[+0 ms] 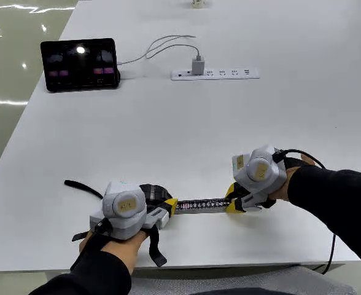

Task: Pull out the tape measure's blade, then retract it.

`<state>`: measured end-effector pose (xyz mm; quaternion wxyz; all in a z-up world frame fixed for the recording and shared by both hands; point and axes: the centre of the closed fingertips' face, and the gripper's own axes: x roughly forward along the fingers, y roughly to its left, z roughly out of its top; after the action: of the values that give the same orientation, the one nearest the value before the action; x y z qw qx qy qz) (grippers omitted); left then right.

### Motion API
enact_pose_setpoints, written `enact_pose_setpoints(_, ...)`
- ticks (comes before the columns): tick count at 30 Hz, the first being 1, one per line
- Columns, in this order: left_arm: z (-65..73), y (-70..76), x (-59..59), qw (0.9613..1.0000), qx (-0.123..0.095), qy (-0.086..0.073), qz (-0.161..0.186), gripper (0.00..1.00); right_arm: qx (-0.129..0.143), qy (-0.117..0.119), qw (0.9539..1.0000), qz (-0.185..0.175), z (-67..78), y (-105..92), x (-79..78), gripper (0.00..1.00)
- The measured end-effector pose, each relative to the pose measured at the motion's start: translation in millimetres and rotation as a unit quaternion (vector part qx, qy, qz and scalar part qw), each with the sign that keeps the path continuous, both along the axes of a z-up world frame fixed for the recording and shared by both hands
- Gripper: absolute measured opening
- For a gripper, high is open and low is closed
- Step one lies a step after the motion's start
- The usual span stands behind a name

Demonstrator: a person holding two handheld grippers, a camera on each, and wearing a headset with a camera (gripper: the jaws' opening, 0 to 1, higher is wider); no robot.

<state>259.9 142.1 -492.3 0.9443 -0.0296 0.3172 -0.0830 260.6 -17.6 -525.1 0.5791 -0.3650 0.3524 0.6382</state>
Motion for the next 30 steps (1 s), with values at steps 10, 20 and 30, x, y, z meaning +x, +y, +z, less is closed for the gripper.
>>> enact_pose_setpoints(10,0.4,-0.5,0.3,1.0000,0.000,-0.001,-0.001,0.59,0.007,0.001,1.0000,-0.004,-1.3,7.3,-1.2,0.10)
enact_pose_setpoints(20,0.7,-0.6,0.3,1.0000,0.002,-0.002,-0.002,0.59,0.010,0.001,0.9999,-0.007,-0.4,13.7,-2.5,0.10)
enact_pose_setpoints(30,1.0,-0.7,-1.0,1.0000,-0.007,-0.001,0.000,0.58,0.019,0.003,0.9997,-0.013,0.0,20.0,-4.3,0.10)
